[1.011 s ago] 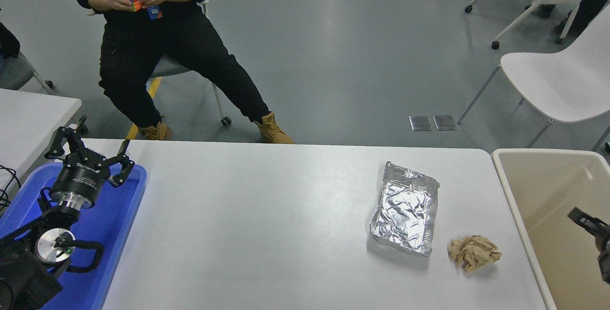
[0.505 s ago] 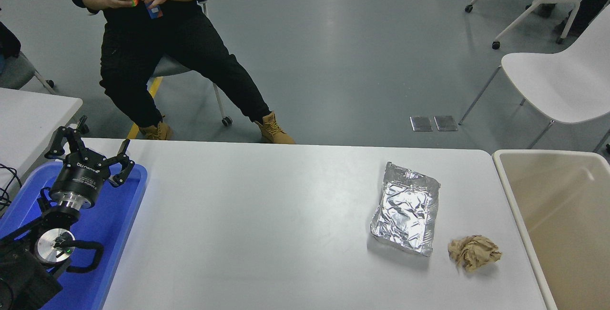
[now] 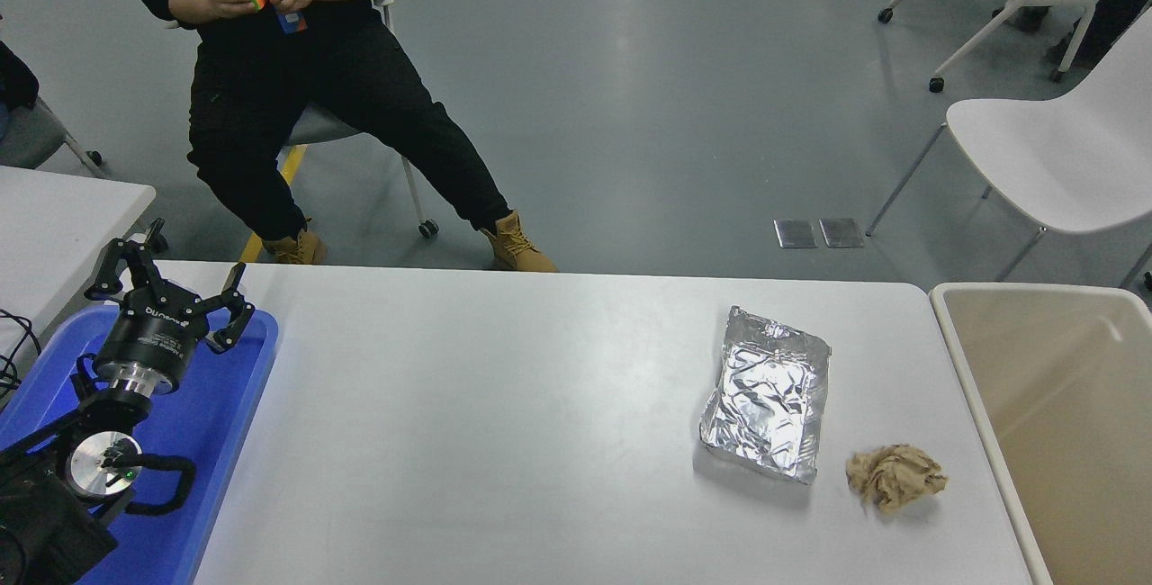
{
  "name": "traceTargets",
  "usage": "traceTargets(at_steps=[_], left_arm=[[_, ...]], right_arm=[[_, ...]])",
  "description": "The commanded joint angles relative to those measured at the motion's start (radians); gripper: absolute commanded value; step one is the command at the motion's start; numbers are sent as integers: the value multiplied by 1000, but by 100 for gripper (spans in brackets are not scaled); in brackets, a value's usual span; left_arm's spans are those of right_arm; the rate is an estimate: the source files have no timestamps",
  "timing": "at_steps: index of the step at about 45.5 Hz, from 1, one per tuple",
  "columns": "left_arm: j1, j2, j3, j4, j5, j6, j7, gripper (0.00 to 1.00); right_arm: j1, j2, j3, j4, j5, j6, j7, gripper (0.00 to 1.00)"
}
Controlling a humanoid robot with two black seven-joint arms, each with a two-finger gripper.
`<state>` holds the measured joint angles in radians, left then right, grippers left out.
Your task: Clean the table surface
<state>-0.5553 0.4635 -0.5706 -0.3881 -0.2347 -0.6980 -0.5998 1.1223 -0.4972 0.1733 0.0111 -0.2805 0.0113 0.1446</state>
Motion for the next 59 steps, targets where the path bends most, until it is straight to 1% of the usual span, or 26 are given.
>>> traceTargets(at_steps=[1,10,15,26,32,43,51,59], left_arm=[[0,0,0,0,0,0,0,100],[0,0,0,0,0,0,0,100],[0,0,0,0,0,0,0,100],[0,0,0,0,0,0,0,100],[0,0,0,0,0,0,0,100],[0,0,0,0,0,0,1,100],[0,0,0,0,0,0,0,100],[0,0,0,0,0,0,0,100]], right_arm=[[100,-38,54,170,20,4,1,98],[139,-81,54,378,18,9,3,98],[151,-90,71,452,18,9,4,98],[145,-80,184,483,18,9,47,98],[123,-80,287,515,18,7,56,98],[-18,-75,477,598,18,6,56,98],[-148,-60,522,661,18,9,58,98],[-283,-12,568,676,0,10,130,98]])
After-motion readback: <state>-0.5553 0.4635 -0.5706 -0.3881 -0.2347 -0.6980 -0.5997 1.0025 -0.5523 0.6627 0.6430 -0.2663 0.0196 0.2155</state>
